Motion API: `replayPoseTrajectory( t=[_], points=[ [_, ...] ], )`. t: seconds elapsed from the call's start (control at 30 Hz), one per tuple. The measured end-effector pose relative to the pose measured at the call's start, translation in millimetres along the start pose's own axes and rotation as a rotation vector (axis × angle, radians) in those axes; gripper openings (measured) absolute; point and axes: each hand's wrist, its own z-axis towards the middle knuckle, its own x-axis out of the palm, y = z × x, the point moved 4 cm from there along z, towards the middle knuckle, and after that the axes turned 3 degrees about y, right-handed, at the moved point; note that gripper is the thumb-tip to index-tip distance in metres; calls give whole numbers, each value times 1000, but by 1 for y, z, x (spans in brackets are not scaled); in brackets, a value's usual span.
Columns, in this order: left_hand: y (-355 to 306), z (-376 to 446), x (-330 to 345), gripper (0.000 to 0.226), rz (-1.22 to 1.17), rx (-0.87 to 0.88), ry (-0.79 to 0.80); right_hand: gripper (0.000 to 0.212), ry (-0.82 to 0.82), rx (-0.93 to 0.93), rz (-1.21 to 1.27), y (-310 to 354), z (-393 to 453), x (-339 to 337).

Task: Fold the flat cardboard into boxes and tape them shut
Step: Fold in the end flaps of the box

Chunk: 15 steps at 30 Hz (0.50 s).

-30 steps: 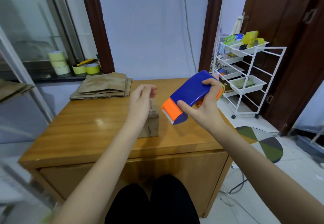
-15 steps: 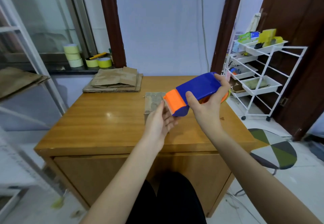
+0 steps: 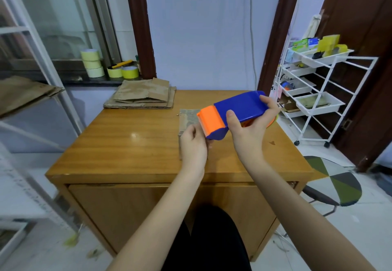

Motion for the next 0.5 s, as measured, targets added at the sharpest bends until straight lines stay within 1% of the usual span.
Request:
replayPoseTrajectory(
  t=[0.1,0.17,0.27,0.4,0.5],
  points=[
    [-1,2,-1,22,25,30,-26,69,-10,-11,14,1,-3,2],
    [3,6,-1,19,85,57,-32,68,-11,-21,9,2,-3,2],
    [8,11,-2,15,166,90,-53,60,-15,-62,-44,5,0,1],
    [1,14,0,28,169,73,-57,56,-48,-76,-43,11,6,1],
    [-7,13,-2,30,185,57,-27,55,-62,-82,-35,12,5,2]
  ],
)
